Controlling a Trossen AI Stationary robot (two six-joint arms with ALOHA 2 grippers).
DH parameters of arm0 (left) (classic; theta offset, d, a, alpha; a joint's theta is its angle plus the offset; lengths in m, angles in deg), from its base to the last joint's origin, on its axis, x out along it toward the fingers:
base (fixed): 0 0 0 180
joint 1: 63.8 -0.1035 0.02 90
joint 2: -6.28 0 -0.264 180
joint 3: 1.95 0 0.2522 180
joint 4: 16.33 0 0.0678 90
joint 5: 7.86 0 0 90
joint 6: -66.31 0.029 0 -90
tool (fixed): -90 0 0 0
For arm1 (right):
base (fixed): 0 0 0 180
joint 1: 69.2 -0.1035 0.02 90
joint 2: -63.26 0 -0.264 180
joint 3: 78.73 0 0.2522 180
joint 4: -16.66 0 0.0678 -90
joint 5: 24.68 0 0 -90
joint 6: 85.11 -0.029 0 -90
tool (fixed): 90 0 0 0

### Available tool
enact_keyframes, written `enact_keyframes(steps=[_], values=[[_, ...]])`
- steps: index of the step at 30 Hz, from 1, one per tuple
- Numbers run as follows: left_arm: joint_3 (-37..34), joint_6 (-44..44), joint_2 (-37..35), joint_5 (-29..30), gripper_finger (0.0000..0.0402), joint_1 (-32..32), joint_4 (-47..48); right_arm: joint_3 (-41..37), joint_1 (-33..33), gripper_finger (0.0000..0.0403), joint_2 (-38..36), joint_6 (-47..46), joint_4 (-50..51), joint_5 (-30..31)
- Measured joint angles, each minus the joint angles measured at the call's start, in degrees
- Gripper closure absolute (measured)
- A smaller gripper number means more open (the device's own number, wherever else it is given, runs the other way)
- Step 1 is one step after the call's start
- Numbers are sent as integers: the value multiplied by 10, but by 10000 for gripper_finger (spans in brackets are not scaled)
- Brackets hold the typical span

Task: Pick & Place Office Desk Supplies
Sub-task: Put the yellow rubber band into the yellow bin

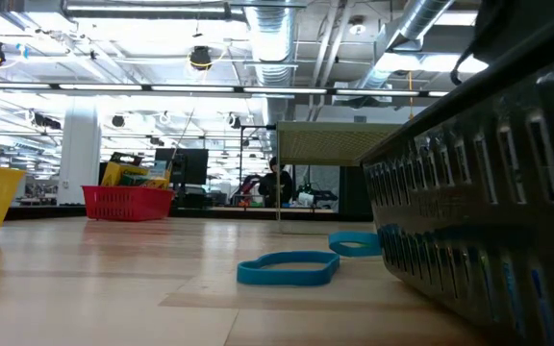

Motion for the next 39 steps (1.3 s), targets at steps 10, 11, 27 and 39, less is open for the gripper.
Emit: enact_keyframes(steps=[10, 11, 27, 39], values=[[0, -8, 0, 2, 260, 0, 0, -4, 9, 223, -2, 8, 39, 15], [0, -8, 0, 2, 260, 0, 0, -3, 9, 223, 0, 8, 36, 16], [0, -15, 0, 2, 260, 0, -3, -2, 4, 274, 7, 10, 14, 22], [0, -16, 0, 2, 260, 0, -3, -2, -10, 383, 7, 13, 3, 27]])
